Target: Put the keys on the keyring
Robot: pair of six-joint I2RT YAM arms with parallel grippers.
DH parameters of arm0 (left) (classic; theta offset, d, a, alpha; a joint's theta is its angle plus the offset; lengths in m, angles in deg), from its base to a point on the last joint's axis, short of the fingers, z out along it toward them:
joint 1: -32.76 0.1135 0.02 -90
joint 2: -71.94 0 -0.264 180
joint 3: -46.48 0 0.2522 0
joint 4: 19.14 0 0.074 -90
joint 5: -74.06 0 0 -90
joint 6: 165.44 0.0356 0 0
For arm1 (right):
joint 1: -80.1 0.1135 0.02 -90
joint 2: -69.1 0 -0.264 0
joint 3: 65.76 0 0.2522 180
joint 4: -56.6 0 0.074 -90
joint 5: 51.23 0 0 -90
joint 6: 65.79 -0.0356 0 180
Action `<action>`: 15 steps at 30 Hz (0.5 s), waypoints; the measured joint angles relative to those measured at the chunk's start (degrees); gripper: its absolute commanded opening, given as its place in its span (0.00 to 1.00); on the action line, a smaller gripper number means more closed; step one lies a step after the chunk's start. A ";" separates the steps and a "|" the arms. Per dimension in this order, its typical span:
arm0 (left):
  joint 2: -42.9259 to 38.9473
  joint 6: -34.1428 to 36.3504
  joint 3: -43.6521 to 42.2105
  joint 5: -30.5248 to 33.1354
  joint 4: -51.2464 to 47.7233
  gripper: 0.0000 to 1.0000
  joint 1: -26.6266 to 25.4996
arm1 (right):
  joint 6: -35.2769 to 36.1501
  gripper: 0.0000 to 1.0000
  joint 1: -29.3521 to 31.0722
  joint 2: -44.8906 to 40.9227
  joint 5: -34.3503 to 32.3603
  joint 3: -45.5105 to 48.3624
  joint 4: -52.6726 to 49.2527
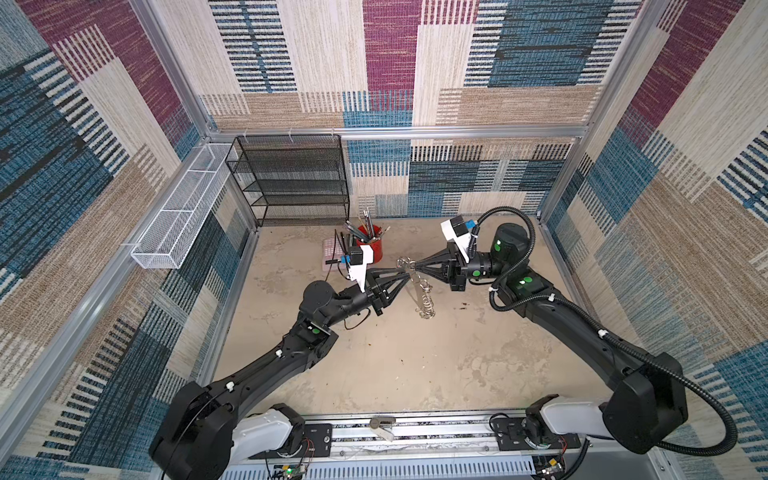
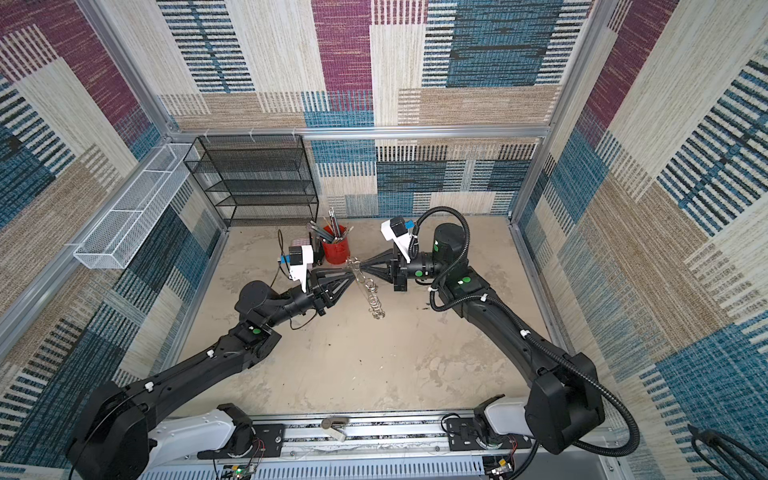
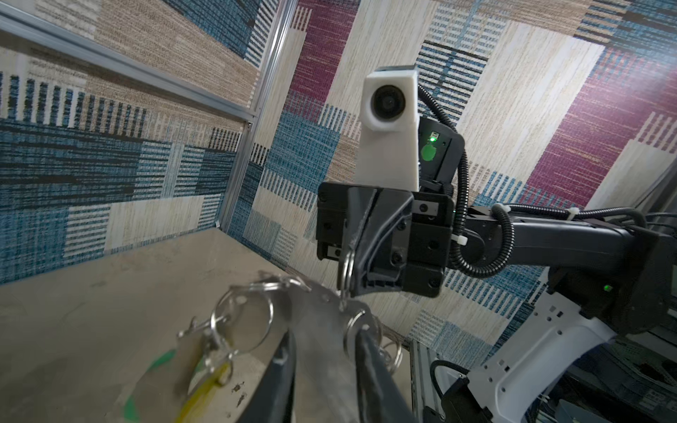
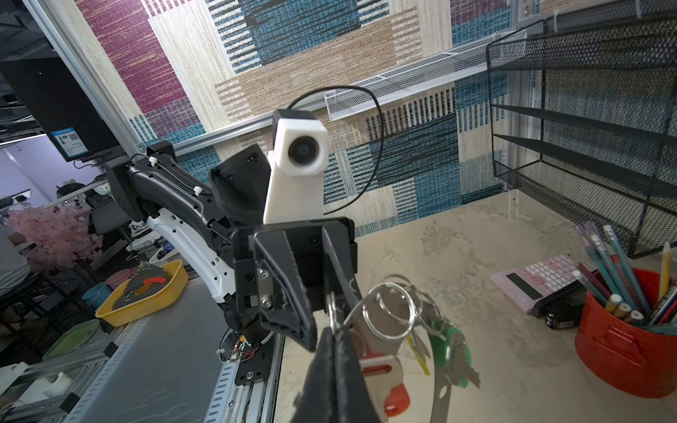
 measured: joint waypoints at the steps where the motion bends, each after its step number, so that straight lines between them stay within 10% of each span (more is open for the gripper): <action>1: -1.16 0.04 0.81 -0.52 -3.13 0.38 0.90 | 0.63 0.00 0.00 -0.15 -0.42 -0.15 -1.03; 15: 7.50 33.79 40.89 -10.08 -73.13 0.49 4.98 | 11.91 0.00 1.38 -0.66 -6.43 -4.52 -17.46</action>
